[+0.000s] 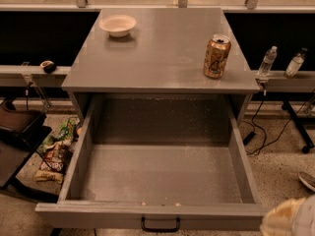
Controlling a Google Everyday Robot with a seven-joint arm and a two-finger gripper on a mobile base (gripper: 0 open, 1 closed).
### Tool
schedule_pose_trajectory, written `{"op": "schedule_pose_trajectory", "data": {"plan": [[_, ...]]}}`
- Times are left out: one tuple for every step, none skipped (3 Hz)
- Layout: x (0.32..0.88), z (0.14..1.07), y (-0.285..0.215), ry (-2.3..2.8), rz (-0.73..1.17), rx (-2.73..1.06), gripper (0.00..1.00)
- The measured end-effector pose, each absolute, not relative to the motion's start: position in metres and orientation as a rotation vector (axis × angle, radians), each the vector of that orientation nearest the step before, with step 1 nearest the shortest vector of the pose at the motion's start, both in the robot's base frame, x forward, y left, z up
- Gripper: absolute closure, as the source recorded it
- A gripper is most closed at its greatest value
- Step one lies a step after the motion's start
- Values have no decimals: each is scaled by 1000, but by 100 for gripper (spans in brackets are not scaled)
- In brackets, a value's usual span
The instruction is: Close top drawer
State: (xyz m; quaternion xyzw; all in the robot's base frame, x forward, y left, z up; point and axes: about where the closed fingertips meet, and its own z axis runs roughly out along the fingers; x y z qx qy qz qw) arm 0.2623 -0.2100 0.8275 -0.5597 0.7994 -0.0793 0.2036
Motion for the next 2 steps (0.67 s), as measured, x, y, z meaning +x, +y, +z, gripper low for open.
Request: {"op": "schedule_pose_trajectory", "data": {"plan": [[239, 792, -215, 2298, -164, -1577, 100], [239, 792, -215, 2298, -164, -1577, 100]]}}
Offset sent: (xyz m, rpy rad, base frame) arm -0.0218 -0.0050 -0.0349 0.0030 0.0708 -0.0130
